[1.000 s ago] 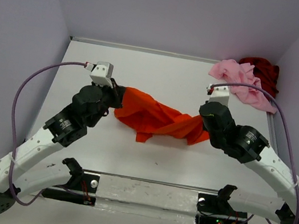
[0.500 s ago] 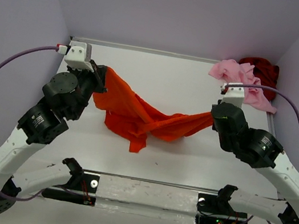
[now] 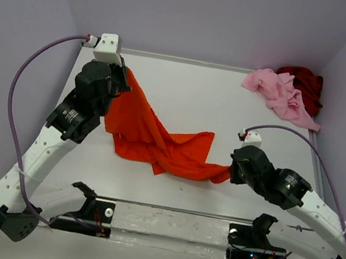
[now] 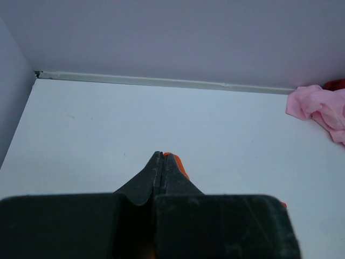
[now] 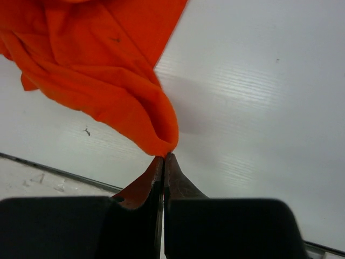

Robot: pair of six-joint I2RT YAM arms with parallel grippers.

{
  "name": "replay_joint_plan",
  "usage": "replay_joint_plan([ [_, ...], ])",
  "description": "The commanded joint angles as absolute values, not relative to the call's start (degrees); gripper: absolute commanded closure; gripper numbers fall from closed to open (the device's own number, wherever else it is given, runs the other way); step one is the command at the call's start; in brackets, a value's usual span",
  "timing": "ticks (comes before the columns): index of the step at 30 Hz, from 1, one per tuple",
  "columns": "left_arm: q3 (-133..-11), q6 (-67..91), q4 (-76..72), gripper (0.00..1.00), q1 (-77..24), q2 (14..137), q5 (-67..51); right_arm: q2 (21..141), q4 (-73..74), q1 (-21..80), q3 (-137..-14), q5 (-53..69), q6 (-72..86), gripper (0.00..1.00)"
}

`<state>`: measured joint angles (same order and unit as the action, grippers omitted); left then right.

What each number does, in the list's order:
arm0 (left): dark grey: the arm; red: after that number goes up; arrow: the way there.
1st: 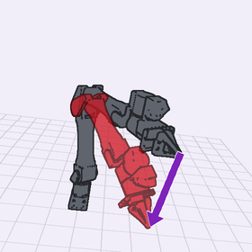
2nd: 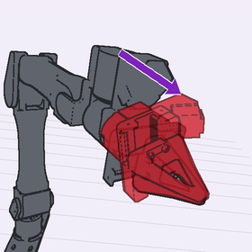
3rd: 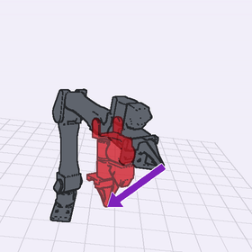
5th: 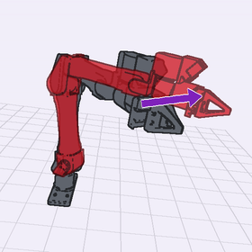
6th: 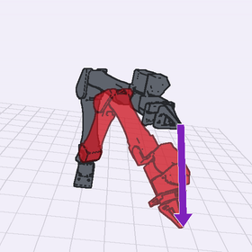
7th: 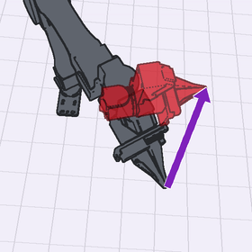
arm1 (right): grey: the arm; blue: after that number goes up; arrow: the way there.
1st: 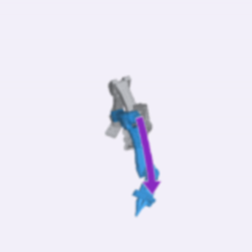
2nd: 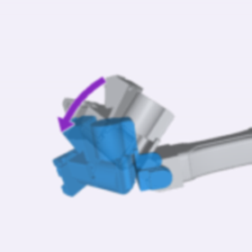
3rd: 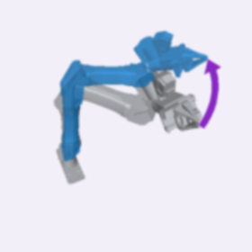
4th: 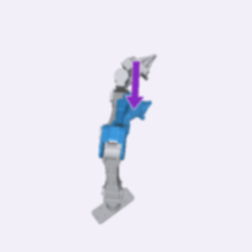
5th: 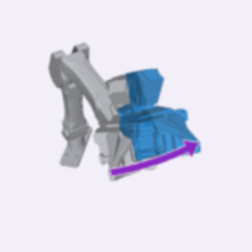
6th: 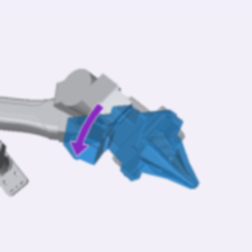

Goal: Fold and stack the t-shirts
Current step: Flatten the tshirt out

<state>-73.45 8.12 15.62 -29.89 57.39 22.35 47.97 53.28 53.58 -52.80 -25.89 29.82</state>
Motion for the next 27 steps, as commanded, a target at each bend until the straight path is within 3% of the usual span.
replay_joint_plan([
  [1, -73.47, 8.43, 8.09, 1.0, -26.29, 57.48, 16.26, 49.64, 47.9, 53.26, -53.96, -17.5, 32.35, 1.0],
  [3, -73.65, 8.26, 6.6, 1.0, -25.14, 58.8, 16.17, 50.8, 46.94, 53.26, -54.14, -16.97, 31.65, 0.97],
  [4, -73.83, 8.35, 6.24, 1.0, -24.88, 59.23, 16.17, 51.24, 46.41, 53.26, -54.23, -17.31, 31.64, 0.87],
  [5, -74.18, 8.35, 5.98, 1.0, -24.61, 59.76, 15.65, 52.02, 45.62, 53.26, -54.23, -18.1, 31.55, 0.71],
  [6, -74.35, 8.52, 6.06, 1.0, -24.35, 60.46, 15.21, 52.29, 44.92, 53.26, -54.23, -20.45, 31.12, 0.66],
  [8, -73.75, 8.88, 5.72, 1.0, -24.34, 60.47, 13.72, 52.99, 43.95, 53.26, -55.28, -24.5, 31.29, 0.43],
  [12, -71.02, 9.14, 5.1, 1.0, -24.26, 58.54, 13.27, 59.4, 43.24, 53.26, -60.63, -33.21, 29.8, 0.32],
  [16, -68.12, 8.88, 4.92, 1.0, -24.17, 56.78, 13.62, 69.67, 41.14, 51.95, -66.26, -38.32, 28.04, 0.33],
  [27, -62.93, 7.91, 5.1, 1.0, -23.99, 52.56, 15.03, 89.9, 28.39, 39.47, -70.13, -31.82, 29.45, 0.48],
])
